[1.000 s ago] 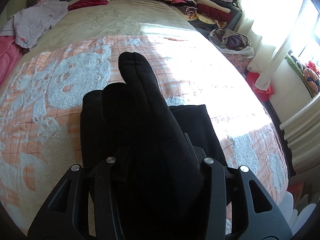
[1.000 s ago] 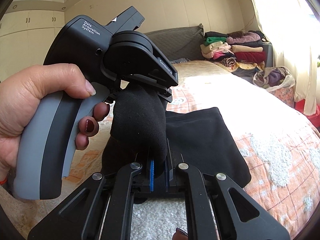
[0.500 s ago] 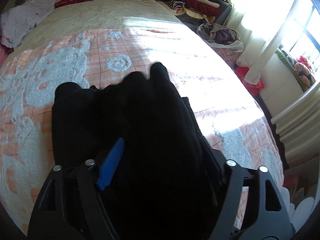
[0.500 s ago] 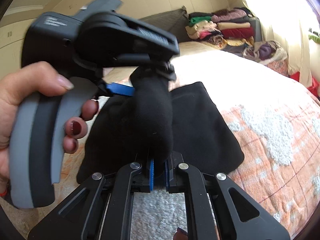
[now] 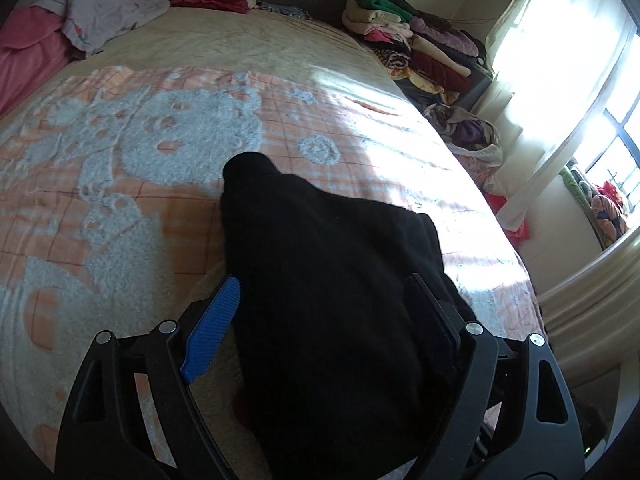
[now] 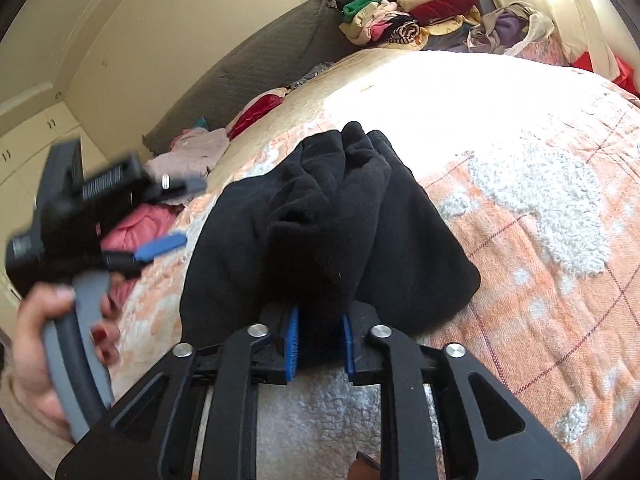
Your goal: Fold small clothes
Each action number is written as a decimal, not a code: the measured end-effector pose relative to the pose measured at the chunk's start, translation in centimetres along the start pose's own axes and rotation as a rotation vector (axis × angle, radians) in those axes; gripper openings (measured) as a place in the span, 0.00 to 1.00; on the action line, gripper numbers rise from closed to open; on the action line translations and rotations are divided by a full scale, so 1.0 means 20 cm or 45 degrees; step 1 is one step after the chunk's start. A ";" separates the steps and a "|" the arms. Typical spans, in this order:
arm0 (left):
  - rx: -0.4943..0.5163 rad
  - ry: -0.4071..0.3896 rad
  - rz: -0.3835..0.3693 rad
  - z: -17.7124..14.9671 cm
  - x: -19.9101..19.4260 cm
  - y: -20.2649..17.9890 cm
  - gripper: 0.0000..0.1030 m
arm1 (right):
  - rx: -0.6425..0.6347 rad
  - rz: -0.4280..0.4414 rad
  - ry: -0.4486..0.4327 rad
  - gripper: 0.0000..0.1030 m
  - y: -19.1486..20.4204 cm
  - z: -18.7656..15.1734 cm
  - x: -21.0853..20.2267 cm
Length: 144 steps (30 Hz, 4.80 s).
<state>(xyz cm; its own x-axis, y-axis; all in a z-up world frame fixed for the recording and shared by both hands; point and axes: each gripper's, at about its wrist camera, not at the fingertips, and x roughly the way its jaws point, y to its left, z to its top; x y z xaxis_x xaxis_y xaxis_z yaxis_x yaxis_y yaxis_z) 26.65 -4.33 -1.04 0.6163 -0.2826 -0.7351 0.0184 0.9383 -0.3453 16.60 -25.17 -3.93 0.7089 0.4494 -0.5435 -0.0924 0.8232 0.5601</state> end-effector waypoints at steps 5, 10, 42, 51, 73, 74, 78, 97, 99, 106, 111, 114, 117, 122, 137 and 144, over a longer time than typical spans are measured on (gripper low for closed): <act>0.011 0.043 0.022 -0.12 0.05 0.05 0.74 | 0.049 0.040 -0.017 0.49 -0.01 0.09 0.00; 0.047 0.044 0.014 -0.21 0.06 0.04 0.75 | 0.037 -0.012 0.020 0.50 -0.02 0.18 0.10; 0.172 0.106 -0.014 -0.28 0.07 -0.06 0.79 | -0.055 -0.316 0.002 0.64 -0.16 0.12 0.04; 0.199 0.095 -0.003 -0.29 0.03 -0.07 0.79 | -0.105 -0.344 -0.006 0.70 -0.13 0.12 -0.04; 0.345 -0.108 0.119 -0.43 -0.37 -0.06 0.91 | -0.300 -0.361 -0.249 0.96 0.12 0.06 -0.48; 0.351 -0.116 0.128 -0.44 -0.39 -0.06 0.91 | -0.304 -0.358 -0.261 0.96 0.13 0.05 -0.50; 0.367 -0.130 0.147 -0.51 -0.46 -0.03 0.91 | -0.338 -0.345 -0.279 0.96 0.20 0.01 -0.56; 0.299 -0.059 0.195 -0.81 -0.53 0.12 0.91 | -0.379 -0.434 -0.066 0.96 0.19 -0.38 -0.58; 0.291 -0.059 0.197 -0.82 -0.52 0.13 0.91 | -0.372 -0.433 -0.036 0.96 0.18 -0.41 -0.55; 0.263 -0.045 0.218 -0.84 -0.50 0.16 0.91 | -0.402 -0.445 -0.010 0.96 0.18 -0.44 -0.52; 0.260 -0.050 0.238 -0.85 -0.50 0.16 0.91 | -0.400 -0.437 -0.007 0.96 0.19 -0.44 -0.51; 0.262 -0.045 0.245 -0.85 -0.49 0.15 0.91 | -0.400 -0.436 -0.008 0.96 0.19 -0.44 -0.52; 0.259 -0.046 0.248 -0.85 -0.49 0.15 0.91 | -0.404 -0.435 -0.006 0.96 0.20 -0.44 -0.52; 0.260 -0.044 0.261 -0.85 -0.49 0.16 0.91 | -0.398 -0.434 -0.005 0.96 0.20 -0.44 -0.51; 0.252 -0.054 0.257 -0.85 -0.51 0.17 0.91 | -0.402 -0.425 0.008 0.96 0.22 -0.46 -0.51; 0.253 -0.053 0.260 -0.85 -0.51 0.17 0.91 | -0.401 -0.421 0.012 0.96 0.22 -0.46 -0.51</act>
<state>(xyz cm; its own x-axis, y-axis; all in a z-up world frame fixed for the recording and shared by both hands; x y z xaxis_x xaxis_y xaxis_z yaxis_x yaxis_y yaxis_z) 7.03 -1.59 -4.74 0.6547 -0.0790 -0.7517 0.0416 0.9968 -0.0685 2.60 -22.87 -1.70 0.7299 0.1466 -0.6676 -0.0713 0.9877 0.1391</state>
